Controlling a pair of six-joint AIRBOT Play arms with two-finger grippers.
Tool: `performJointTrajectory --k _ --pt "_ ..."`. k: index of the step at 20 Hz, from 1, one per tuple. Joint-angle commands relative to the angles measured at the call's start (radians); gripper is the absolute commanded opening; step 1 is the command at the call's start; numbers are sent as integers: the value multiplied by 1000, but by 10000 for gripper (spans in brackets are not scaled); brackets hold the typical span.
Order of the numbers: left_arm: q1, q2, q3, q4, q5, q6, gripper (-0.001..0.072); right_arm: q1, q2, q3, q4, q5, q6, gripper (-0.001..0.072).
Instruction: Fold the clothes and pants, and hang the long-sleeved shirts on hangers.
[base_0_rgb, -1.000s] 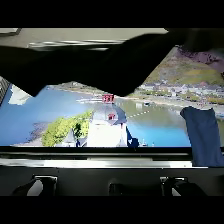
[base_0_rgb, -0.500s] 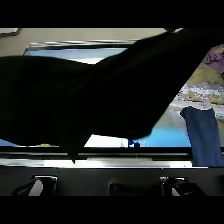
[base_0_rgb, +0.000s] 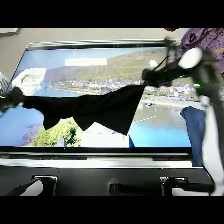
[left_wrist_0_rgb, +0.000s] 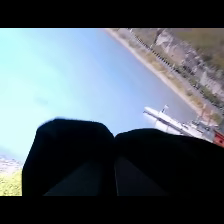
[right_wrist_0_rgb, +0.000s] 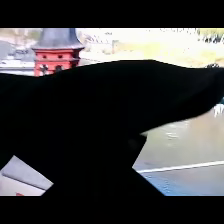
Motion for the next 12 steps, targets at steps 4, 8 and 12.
performJointTrajectory --k 4,8,12 --pt "-30 -266 -19 -8 171 15 21 1 -241 2 36 -170 97 37" --pt "42 -235 82 -7 52 16 671 1 -222 2 47 -171 95 37" --pt "212 -51 121 -9 -26 11 711 1 -196 2 46 -137 80 37"
